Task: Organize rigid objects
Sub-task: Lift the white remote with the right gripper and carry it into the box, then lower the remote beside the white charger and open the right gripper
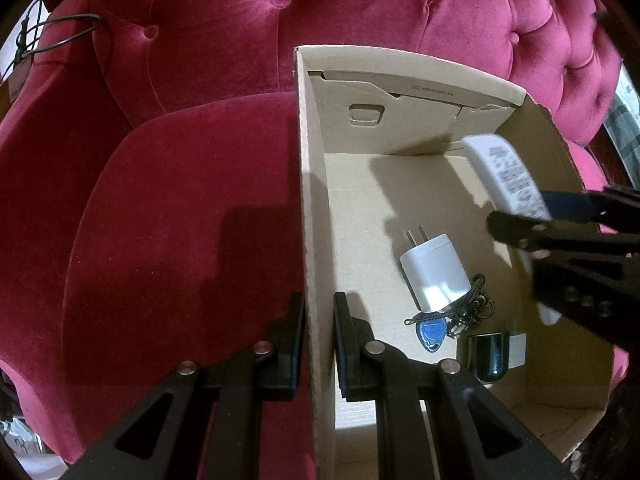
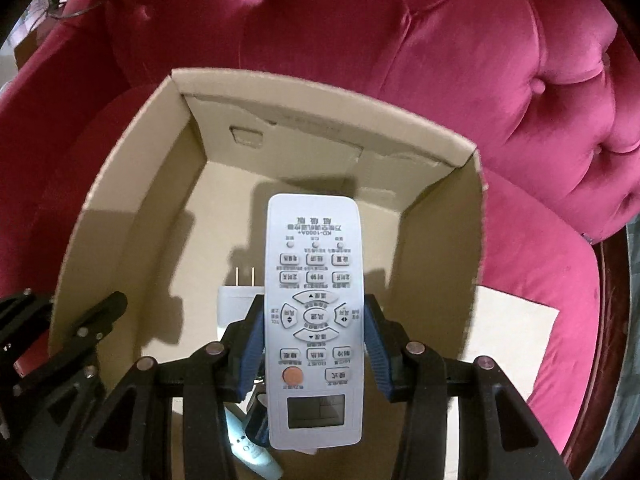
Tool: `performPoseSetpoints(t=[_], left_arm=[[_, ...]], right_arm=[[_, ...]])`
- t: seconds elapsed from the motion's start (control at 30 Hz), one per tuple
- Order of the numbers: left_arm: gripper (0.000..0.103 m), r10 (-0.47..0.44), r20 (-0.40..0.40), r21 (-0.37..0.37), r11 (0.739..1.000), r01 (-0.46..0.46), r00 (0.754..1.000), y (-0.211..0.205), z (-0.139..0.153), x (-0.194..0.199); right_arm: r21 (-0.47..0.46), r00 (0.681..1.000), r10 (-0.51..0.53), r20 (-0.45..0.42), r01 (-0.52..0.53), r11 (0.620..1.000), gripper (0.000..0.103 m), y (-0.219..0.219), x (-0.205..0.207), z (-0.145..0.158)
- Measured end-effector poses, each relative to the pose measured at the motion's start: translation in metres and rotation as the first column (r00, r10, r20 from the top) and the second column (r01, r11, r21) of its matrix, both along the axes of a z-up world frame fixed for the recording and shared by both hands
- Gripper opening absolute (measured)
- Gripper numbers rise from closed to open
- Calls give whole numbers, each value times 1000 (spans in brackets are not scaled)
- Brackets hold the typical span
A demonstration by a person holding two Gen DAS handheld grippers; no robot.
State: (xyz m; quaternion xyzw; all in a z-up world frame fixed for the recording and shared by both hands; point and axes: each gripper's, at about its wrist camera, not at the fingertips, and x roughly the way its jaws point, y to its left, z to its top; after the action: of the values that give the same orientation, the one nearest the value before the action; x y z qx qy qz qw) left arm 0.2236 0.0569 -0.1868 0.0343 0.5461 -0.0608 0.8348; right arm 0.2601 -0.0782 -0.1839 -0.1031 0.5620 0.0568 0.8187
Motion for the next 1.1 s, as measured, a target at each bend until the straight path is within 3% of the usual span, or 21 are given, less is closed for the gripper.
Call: performPoseSetpoints(t=[0.53,1.1], left_arm=[[14,-5,2,6,1000,5,1000,-4,0,-1],[14,-5,2,8,1000,5,1000,-2,-1,0]], right_arm=[[-34,996,-40,-83,37,999,49,3,27,-41],[-17,997,-24,-72,23,1000,54,3,35,-30]])
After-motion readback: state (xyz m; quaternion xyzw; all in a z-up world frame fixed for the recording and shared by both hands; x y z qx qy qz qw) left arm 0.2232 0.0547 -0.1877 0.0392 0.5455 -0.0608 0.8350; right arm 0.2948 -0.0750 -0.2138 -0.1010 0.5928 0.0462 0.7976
